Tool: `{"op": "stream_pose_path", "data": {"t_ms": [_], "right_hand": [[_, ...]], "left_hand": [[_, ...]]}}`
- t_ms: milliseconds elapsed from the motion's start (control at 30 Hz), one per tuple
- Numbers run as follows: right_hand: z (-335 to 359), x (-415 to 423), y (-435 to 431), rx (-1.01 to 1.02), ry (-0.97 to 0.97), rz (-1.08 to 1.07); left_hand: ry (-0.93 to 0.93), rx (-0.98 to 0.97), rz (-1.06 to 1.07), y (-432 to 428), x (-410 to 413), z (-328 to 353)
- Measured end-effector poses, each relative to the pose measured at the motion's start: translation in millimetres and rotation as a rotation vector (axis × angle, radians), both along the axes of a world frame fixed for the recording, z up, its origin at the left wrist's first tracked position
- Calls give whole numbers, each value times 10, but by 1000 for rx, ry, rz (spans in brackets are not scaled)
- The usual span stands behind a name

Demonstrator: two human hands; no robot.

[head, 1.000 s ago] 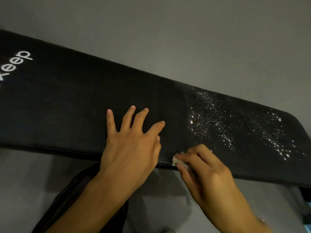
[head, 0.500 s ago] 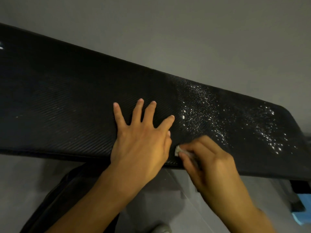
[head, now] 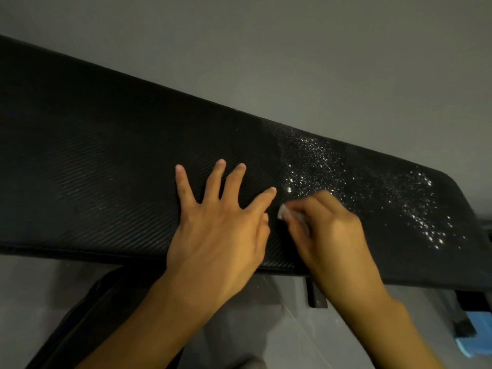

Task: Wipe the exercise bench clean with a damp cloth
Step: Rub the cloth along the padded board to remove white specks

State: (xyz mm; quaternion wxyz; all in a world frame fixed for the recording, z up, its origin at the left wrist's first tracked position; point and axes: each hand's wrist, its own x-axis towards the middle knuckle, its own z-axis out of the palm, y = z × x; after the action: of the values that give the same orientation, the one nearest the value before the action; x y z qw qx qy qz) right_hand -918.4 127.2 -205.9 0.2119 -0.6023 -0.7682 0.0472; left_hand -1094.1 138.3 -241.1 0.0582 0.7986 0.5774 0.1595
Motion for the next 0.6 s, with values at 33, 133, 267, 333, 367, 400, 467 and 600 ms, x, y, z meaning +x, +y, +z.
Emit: {"op": "stream_pose_path", "data": {"t_ms": [33, 133, 267, 333, 367, 400, 467, 600], "right_hand": [[2, -19, 141, 19, -10, -36], [3, -71, 284, 21, -33, -79], [78, -66, -118, -61, 12, 66], [101, -25, -141, -73, 14, 83], [92, -12, -58, -58, 3, 71], [70, -3, 65, -31, -16, 50], [31, -19, 342, 25, -61, -32], [13, -109, 390, 30, -60, -50]], "left_hand": [[2, -2, 2, 0, -3, 4], [0, -6, 4, -3, -17, 9], [-21, -13, 2, -3, -22, 2], [-22, -15, 10, -5, -10, 5], [-20, -15, 12, -4, -5, 8], [-17, -15, 12, -4, -3, 9], [-16, -11, 11, -9, -6, 8], [-30, 1, 10, -18, -10, 0]]}}
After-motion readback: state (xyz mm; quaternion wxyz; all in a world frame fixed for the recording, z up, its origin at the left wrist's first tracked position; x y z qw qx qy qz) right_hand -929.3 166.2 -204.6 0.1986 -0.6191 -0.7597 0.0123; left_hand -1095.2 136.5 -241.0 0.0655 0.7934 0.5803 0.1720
